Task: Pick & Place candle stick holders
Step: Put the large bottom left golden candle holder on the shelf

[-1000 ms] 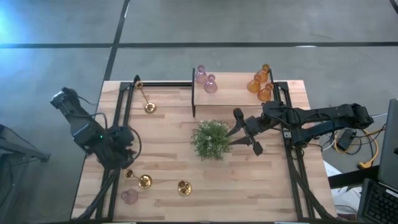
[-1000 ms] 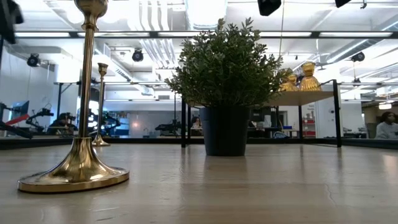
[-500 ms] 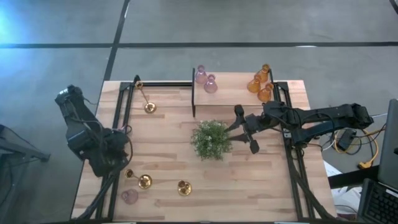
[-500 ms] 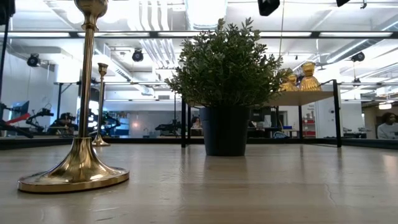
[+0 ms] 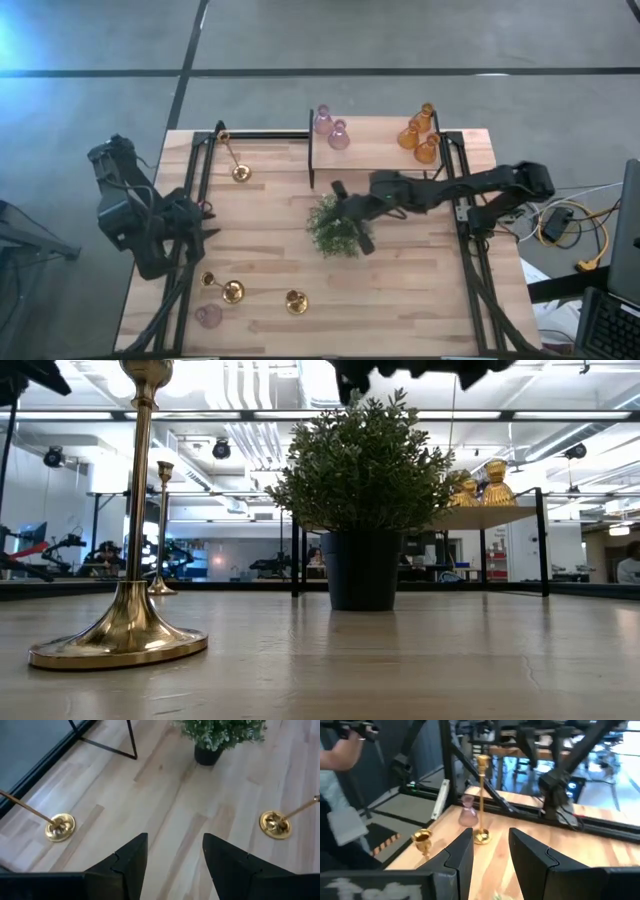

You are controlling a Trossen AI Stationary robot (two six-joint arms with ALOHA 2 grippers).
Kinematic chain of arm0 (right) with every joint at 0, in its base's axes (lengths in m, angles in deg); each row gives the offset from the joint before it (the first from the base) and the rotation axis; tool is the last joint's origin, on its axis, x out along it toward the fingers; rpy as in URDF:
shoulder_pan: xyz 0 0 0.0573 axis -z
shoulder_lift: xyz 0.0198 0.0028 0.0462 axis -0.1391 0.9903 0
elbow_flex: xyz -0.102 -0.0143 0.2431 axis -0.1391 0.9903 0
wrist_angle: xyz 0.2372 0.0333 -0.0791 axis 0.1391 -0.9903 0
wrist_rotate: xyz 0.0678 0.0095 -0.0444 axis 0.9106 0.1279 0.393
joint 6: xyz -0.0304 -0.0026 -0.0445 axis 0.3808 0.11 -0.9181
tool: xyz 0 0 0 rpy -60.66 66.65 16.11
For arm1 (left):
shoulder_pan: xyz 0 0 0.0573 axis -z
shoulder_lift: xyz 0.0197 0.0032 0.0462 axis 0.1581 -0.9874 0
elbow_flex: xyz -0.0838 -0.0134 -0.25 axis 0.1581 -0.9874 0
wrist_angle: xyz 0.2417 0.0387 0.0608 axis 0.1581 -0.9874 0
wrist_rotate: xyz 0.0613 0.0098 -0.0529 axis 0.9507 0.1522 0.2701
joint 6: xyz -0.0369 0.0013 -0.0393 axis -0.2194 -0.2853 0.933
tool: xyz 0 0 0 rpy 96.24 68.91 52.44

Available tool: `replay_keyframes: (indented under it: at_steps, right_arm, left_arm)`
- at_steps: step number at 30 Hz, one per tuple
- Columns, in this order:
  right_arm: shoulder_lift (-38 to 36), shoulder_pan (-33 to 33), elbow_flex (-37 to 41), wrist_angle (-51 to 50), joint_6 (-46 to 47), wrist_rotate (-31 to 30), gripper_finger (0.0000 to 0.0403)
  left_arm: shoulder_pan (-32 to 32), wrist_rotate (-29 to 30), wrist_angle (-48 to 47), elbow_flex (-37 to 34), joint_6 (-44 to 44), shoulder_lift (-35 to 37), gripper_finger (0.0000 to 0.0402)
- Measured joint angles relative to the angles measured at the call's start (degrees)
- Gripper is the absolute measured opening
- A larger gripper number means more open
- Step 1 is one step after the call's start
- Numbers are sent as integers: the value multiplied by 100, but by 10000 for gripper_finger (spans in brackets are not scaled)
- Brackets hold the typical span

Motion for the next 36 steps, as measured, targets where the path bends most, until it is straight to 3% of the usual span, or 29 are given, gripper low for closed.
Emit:
replay_keyframes:
  at_steps: [5, 9, 12, 20, 24, 36]
  right_arm:
    - [300, 2, -524, -510, -236, 76, 114]
    - [339, 5, -873, -938, -353, 76, 107]
    - [311, 0, -996, -1256, -441, 76, 103]
    - [184, 96, -1053, -1275, -625, 20, 94]
    - [184, 237, -1033, -1252, -576, 5, 94]
    - [184, 426, -1062, -1142, -561, 6, 97]
  left_arm:
    - [117, -713, 4, 69, 12, 10, 194]
    - [402, -1436, 7, 111, 584, 9, 194]
    - [747, -1607, 62, 110, 1015, -49, 194]
    - [2102, -1596, 107, 105, 2548, -570, 194]
    - [2656, -1284, 161, 101, 3275, -975, 194]
    - [2774, -703, 1134, 98, 3292, -2047, 194]
